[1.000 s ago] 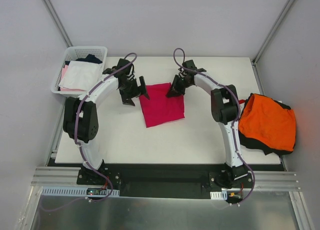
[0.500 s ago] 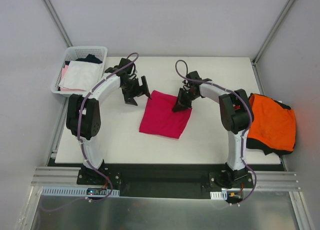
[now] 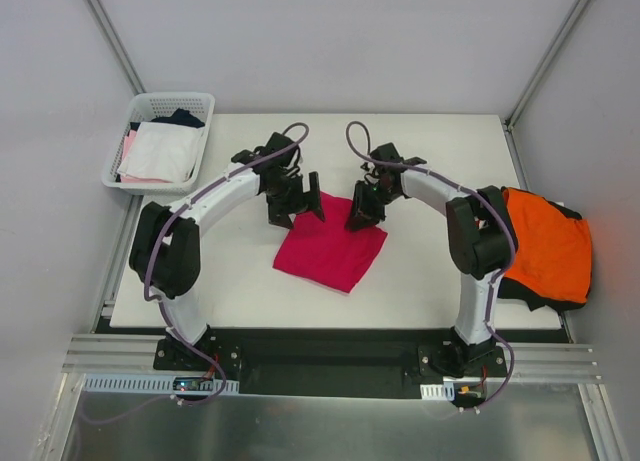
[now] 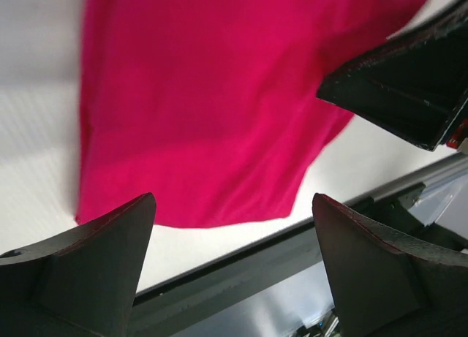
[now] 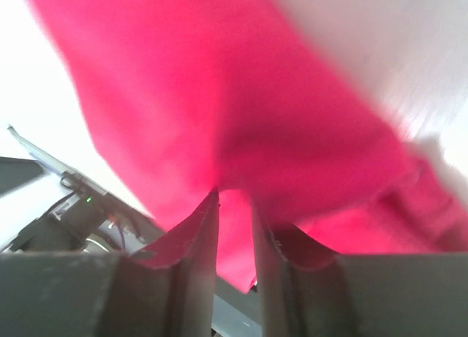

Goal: Fold and stack the t-shirts
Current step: Fold the tshirt

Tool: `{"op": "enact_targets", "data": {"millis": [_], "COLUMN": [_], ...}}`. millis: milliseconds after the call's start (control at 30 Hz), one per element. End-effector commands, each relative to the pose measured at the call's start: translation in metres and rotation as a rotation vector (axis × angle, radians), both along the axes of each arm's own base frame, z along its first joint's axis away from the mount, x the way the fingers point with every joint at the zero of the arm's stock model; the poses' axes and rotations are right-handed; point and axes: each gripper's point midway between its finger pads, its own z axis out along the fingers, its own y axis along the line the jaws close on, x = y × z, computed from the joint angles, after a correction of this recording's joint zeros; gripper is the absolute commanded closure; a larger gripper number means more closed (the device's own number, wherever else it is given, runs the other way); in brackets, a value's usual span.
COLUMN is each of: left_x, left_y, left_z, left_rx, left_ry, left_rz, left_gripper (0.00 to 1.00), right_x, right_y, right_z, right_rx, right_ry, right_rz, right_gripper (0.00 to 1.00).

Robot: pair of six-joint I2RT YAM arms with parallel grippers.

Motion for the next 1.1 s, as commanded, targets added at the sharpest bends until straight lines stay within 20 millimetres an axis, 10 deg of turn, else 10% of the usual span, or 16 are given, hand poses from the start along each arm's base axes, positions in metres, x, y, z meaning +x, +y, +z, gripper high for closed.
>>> {"op": "enact_targets", "data": {"millis": [0, 300, 467, 833, 1067], "left_x": [0.000, 0.006, 0.030, 0.050, 0.029], "left_y": [-0.026, -0.043, -0.049, -0.075, -0.049], "left_z": [0.052, 0.038, 0.000, -0.042, -0.069], "left_rx": [-0.061, -0.016, 0.063, 0.044, 0.138], "left_ry": [-0.127, -0.134, -0.120, -0.042, 0.034], "left_rz": [-0.018, -0.049, -0.089, -0.097, 0.001], "left_gripper": [0.12, 0.33, 0.98, 1.00, 1.00], "right_x": [0.001, -0.046, -0.077, -0.105, -0.101], "right_y": [0.000, -0.037, -0.062, -0.092, -0.094], "right_z": [0.086, 0.118, 0.123, 0.119, 0.123], "right_rx": [0.079, 0.000, -0.057, -0.155, -0.149], "right_ry": [-0.164, -0.229, -0.242, -0.238, -0.248], "right_rz": [0.038, 0.051, 0.042, 0.053, 0.061], "right_gripper": [0.71, 0.73, 0.73, 0.73, 0.73]}}
